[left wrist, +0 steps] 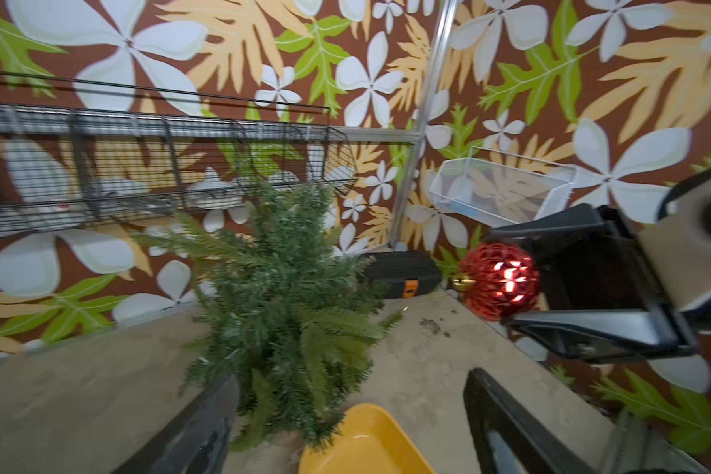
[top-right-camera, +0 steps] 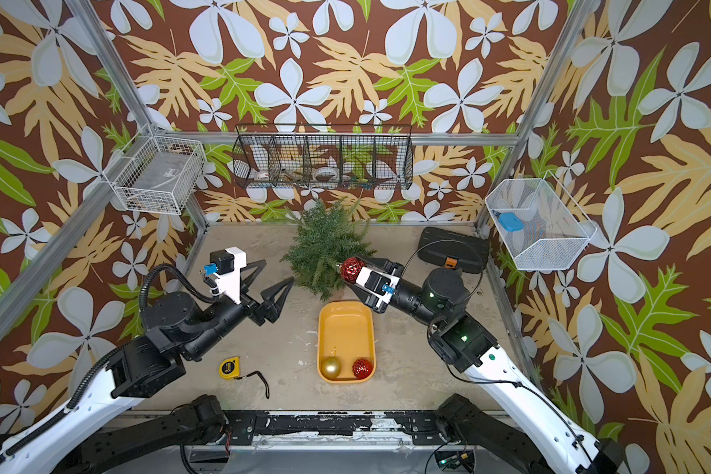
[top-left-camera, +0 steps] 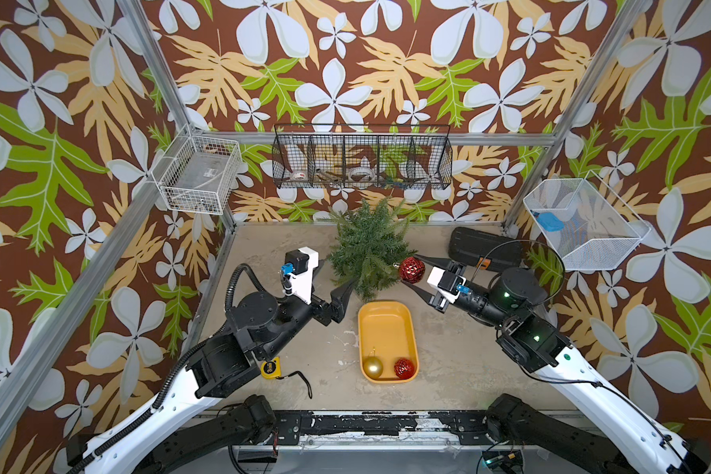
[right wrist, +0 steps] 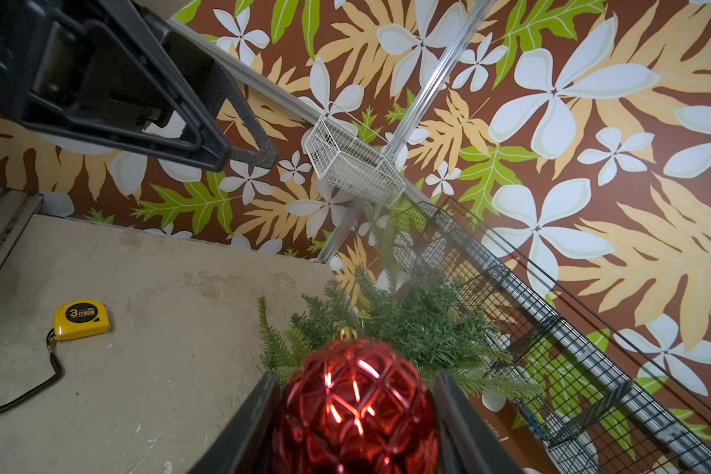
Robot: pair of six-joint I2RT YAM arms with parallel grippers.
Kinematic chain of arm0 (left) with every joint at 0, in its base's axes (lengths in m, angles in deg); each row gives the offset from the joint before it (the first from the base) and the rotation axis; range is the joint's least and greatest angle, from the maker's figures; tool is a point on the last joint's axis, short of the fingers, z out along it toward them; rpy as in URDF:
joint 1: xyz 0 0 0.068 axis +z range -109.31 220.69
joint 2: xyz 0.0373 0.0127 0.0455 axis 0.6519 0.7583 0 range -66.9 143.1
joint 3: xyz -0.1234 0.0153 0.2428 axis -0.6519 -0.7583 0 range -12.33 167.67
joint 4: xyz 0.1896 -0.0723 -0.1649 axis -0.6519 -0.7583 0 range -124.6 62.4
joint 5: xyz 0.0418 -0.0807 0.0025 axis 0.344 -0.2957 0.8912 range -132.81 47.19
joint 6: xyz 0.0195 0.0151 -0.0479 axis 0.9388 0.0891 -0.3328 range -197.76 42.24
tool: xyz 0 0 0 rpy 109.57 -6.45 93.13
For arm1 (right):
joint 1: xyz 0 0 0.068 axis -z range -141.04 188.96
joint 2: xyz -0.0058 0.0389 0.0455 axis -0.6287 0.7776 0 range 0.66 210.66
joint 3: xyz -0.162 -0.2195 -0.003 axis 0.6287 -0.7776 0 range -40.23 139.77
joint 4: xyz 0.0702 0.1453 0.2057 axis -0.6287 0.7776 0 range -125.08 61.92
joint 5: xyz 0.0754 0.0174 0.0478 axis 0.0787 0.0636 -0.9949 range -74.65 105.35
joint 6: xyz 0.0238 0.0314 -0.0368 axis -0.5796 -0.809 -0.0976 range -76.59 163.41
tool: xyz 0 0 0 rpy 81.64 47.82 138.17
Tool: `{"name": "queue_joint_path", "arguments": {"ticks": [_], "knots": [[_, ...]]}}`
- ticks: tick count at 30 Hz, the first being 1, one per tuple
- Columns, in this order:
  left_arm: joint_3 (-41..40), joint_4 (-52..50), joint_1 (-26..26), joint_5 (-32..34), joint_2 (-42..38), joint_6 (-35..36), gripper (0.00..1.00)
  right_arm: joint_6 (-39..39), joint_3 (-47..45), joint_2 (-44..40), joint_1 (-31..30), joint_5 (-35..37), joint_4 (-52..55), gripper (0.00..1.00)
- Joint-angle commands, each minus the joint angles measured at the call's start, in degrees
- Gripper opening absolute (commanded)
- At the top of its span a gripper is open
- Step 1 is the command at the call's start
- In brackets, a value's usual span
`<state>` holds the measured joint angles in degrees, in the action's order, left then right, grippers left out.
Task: Decorate the small christmas tree with ornaments
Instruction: Hang an ornament on the christmas tree.
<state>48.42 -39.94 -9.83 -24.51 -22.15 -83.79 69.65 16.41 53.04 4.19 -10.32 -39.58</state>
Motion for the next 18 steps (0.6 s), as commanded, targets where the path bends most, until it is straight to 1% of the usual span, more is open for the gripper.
{"name": "queue_joint_path", "arguments": {"ticks": [1, 3, 7, 10, 11, 12, 14, 15, 18], "knots": [[0.95, 2.0, 6.53, -1.49, 1.61, 3.55, 0.87, -4.42, 1.91, 1.02, 2.3, -3.03, -0.61, 0.53], [2.91, 2.96, 12.88, -9.15, 4.63, 2.58, 0.87, -7.17, 3.82, 2.27, 4.62, -4.6, -1.04, 0.53], [6.31, 6.09, 20.64, -15.37, 10.02, 1.53, 0.86, -11.95, 9.35, 6.4, 8.4, -6.03, -0.71, 0.53], [8.23, 10.54, 26.52, -22.02, 13.57, -1.74, 0.86, -12.67, 15.28, 10.69, 10.2, -6.63, 2.75, 0.52], [9.33, 11.26, 28.11, -22.36, 15.14, -3.82, 0.85, -13.51, 17.11, 12.17, 11.08, -7.48, 3.38, 0.52], [10.58, 11.83, 29.41, -22.92, 16.72, -5.59, 0.84, -14.8, 18.6, 13.57, 12.01, -7.98, 3.36, 0.52], [12.33, 13.72, 31.22, -26.36, 19.37, -6.83, 0.84, -16.4, 21.04, 15.92, 13.53, -11.47, 2.96, 0.51], [12.79, 15.19, 31.3, -27.87, 20.17, -6.61, 0.84, -16.81, 21.95, 16.92, 13.88, -12.41, 2.86, 0.51], [14.74, 19.74, 31.34, -35.62, 22.9, -3.75, 0.83, -17.19, 24.97, 19.9, 14.24, -14.02, 3.55, 0.5]]}}
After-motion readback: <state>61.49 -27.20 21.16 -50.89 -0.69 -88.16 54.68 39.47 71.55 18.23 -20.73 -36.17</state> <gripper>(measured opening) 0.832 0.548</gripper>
